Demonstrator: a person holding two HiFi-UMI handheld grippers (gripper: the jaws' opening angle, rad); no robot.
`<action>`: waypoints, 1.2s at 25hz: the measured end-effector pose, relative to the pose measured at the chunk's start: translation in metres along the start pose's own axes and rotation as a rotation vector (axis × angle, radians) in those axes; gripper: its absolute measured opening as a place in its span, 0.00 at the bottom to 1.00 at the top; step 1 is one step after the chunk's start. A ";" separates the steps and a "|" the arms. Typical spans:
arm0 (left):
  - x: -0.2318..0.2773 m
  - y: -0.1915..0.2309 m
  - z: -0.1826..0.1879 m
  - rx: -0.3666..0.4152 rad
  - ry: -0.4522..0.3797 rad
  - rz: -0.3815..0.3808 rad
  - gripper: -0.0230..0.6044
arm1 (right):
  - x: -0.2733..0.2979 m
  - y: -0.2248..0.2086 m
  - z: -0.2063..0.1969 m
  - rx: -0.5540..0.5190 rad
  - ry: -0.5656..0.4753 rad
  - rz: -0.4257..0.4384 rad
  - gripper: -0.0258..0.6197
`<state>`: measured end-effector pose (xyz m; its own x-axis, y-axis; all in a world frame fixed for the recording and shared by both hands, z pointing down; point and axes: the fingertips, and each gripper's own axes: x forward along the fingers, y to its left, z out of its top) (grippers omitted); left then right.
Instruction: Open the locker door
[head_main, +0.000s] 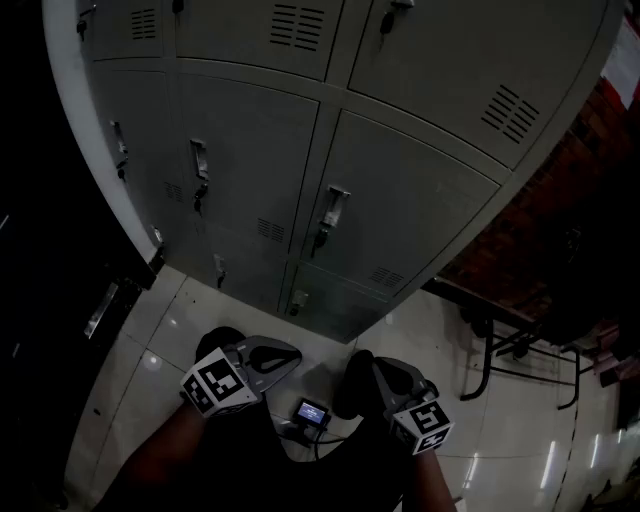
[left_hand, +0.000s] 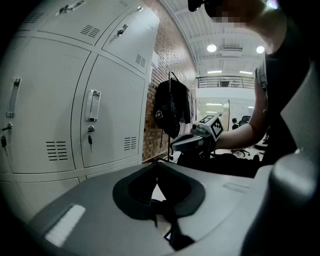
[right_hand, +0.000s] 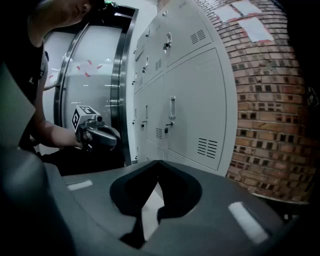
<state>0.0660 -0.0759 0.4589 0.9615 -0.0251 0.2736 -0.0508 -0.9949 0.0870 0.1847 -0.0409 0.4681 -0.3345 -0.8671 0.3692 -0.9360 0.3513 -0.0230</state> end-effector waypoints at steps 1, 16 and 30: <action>-0.002 0.002 -0.002 0.001 -0.001 -0.001 0.05 | 0.007 0.003 0.001 -0.005 0.000 0.005 0.04; -0.020 0.009 -0.004 0.002 -0.028 0.003 0.05 | 0.101 0.008 0.067 -0.200 -0.037 0.042 0.11; -0.030 0.014 -0.005 -0.004 -0.037 0.016 0.05 | 0.210 -0.039 0.107 -1.105 0.272 -0.401 0.17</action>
<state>0.0354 -0.0887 0.4571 0.9699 -0.0448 0.2392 -0.0674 -0.9939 0.0872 0.1389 -0.2740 0.4469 0.1174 -0.9276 0.3548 -0.3241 0.3019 0.8966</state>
